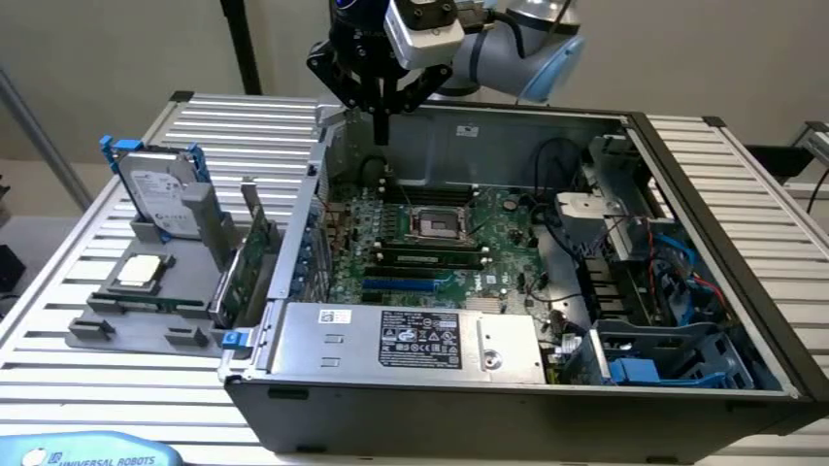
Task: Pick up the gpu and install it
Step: 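Reach for the gpu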
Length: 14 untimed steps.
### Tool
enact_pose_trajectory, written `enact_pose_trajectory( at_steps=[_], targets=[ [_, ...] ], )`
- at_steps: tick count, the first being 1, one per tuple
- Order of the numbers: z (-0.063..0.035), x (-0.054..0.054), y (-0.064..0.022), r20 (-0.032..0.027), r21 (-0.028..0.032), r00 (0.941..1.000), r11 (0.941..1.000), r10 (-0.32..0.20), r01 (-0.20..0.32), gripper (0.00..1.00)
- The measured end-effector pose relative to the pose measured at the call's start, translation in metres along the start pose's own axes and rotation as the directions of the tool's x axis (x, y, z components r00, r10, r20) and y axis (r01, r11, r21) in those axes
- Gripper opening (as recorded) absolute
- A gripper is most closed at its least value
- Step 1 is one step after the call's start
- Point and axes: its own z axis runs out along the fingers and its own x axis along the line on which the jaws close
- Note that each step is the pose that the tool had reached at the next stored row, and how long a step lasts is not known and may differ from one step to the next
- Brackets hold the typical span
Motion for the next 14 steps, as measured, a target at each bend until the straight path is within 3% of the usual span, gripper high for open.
enact_pose_trajectory(
  at_steps=[5,14],
  targets=[
    [0.0,0.002,-0.0011,0.0002,-0.0002,1.0,1.0,0.0,0.0,0.11],
    [-0.0017,0.04,-0.0196,0.003,-0.0004,1.0,1.0,0.0,0.0,0.11]
  ],
)
